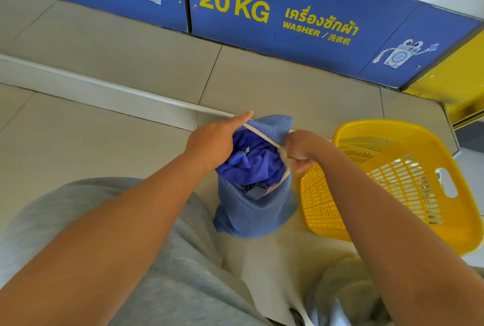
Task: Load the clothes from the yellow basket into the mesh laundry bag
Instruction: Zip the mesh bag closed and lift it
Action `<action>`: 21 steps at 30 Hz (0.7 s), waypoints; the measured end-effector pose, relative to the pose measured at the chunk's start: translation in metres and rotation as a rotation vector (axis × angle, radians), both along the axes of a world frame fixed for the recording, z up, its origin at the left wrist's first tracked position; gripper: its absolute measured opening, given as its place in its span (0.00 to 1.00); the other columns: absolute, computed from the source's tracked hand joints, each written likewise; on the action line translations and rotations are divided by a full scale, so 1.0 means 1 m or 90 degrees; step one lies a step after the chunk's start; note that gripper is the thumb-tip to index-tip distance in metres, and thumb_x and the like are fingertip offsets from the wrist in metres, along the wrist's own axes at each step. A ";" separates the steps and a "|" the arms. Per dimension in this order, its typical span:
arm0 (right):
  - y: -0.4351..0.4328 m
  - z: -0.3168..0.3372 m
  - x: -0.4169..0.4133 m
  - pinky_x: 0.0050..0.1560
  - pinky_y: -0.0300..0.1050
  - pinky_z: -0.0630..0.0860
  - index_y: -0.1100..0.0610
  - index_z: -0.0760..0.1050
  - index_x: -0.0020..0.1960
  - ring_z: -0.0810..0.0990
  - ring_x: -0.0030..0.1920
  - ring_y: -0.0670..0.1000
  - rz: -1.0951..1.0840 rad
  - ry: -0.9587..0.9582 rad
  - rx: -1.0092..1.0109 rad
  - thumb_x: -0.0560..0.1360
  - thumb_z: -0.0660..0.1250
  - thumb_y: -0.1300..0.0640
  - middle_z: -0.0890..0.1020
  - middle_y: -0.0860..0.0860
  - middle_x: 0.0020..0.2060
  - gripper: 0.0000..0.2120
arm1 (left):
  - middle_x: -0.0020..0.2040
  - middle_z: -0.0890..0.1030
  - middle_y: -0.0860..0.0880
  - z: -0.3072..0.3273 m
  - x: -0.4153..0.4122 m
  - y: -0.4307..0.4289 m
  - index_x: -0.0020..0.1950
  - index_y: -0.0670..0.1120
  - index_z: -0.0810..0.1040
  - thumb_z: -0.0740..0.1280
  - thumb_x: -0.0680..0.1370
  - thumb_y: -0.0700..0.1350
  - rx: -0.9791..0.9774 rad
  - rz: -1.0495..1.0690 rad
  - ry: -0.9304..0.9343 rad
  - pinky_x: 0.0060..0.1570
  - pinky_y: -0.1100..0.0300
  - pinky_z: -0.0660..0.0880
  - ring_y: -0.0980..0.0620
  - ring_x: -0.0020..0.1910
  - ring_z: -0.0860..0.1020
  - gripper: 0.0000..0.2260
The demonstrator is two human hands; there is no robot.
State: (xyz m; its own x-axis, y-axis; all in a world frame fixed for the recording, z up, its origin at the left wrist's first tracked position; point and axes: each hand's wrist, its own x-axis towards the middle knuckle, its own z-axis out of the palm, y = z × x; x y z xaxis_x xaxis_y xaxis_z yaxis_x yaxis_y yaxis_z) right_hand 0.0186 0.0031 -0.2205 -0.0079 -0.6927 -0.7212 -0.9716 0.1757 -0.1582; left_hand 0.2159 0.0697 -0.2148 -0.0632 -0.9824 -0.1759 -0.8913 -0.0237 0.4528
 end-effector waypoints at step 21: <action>0.015 -0.045 -0.003 0.44 0.46 0.69 0.55 0.67 0.42 0.76 0.44 0.57 -0.004 -0.141 -0.265 0.79 0.59 0.53 0.80 0.60 0.44 0.09 | 0.67 0.76 0.50 -0.007 0.020 0.016 0.76 0.61 0.60 0.59 0.75 0.36 -0.058 -0.062 -0.012 0.44 0.58 0.67 0.42 0.58 0.76 0.33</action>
State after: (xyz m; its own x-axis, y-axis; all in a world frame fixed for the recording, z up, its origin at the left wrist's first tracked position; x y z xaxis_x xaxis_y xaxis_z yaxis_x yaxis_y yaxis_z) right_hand 0.0156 0.0182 -0.2653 0.1093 -0.9236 -0.3675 -0.9058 0.0596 -0.4194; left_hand 0.2359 0.0854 -0.2213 -0.1567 -0.9837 -0.0886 -0.8959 0.1038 0.4321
